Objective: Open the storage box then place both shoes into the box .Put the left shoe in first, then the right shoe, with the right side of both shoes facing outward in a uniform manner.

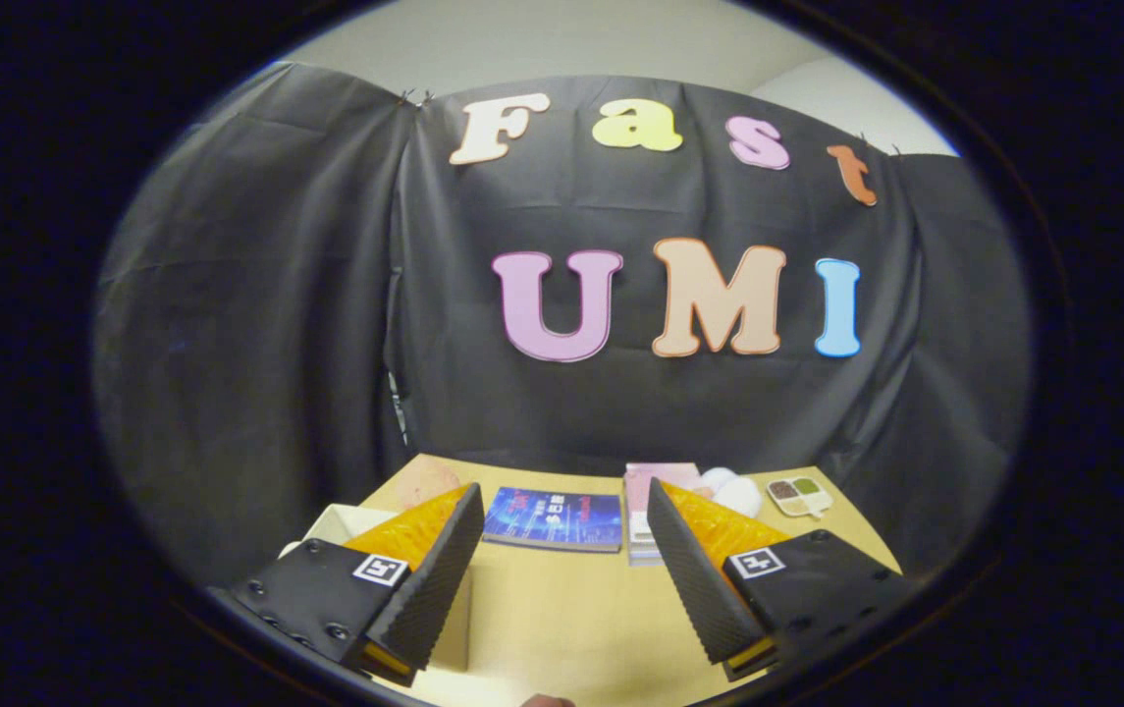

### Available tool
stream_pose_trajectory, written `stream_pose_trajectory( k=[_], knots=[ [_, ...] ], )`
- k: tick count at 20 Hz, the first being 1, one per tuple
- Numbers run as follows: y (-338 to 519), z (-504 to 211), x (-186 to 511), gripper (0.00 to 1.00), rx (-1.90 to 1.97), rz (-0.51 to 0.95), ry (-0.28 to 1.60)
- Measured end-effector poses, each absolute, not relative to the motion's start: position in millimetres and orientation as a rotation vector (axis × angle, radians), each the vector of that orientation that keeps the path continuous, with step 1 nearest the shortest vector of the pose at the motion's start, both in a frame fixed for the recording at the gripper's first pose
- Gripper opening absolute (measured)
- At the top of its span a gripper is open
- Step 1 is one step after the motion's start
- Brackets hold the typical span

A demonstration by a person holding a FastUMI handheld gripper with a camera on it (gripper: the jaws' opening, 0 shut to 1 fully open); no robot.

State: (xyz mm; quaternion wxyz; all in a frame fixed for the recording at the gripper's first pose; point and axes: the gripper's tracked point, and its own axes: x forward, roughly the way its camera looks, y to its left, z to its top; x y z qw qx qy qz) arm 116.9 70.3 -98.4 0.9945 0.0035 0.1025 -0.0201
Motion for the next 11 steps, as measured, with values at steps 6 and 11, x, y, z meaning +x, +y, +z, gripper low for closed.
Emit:
stream_pose_trajectory(
  k=[6,11],
  knots=[
    [29.1,-90.2,111.7,1.00,-0.056,-0.063,0.205],
    [24.8,-92.9,117.1,1.00,-0.047,-0.042,0.224]
  ],
)
